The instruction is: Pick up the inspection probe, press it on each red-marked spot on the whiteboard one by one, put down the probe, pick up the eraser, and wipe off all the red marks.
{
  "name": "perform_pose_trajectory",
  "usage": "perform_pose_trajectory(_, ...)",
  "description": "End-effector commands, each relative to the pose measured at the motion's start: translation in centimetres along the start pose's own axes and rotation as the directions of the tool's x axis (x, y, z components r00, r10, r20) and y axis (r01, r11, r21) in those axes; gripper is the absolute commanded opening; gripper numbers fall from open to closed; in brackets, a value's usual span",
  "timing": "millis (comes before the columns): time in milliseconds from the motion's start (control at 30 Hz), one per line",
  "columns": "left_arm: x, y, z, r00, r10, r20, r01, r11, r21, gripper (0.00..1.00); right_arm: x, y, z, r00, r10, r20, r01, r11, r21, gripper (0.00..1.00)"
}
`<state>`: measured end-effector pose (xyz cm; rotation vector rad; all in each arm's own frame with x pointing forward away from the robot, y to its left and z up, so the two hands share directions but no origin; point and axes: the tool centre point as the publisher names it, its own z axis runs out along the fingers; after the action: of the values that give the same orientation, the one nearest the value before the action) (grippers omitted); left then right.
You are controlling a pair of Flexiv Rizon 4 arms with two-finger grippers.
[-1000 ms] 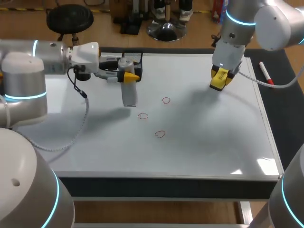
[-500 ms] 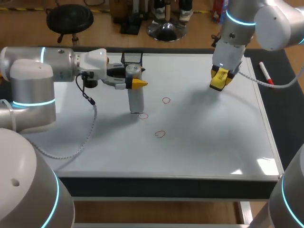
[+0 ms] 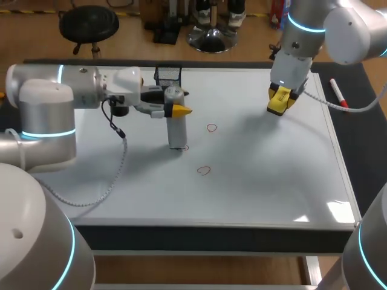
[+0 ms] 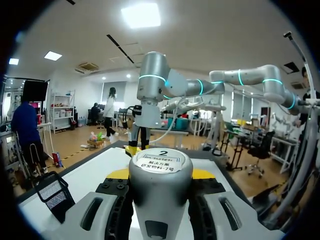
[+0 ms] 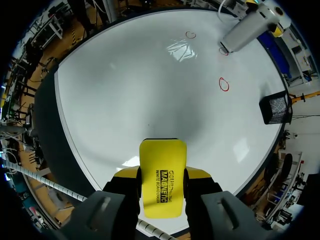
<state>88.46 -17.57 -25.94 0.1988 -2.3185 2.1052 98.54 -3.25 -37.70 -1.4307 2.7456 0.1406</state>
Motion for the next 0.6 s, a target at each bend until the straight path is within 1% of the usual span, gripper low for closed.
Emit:
perform_pose_trajectory(33, -0.23, 0.43, 0.32, 1.0, 0.004, -0.006, -0.004, 1.0, 0.008, 0.0, 0.04, -0.05, -0.11, 1.0, -0.002, -0.003, 0.002, 1.0, 0.001, 0.0)
perform_pose_trajectory(600, -0.29, 1.3, 0.39, 0.999, 0.037, -0.023, -0.038, 0.999, -0.009, 0.0, 0.04, -0.05, -0.11, 1.0, -0.002, -0.003, 0.002, 1.0, 0.001, 0.0)
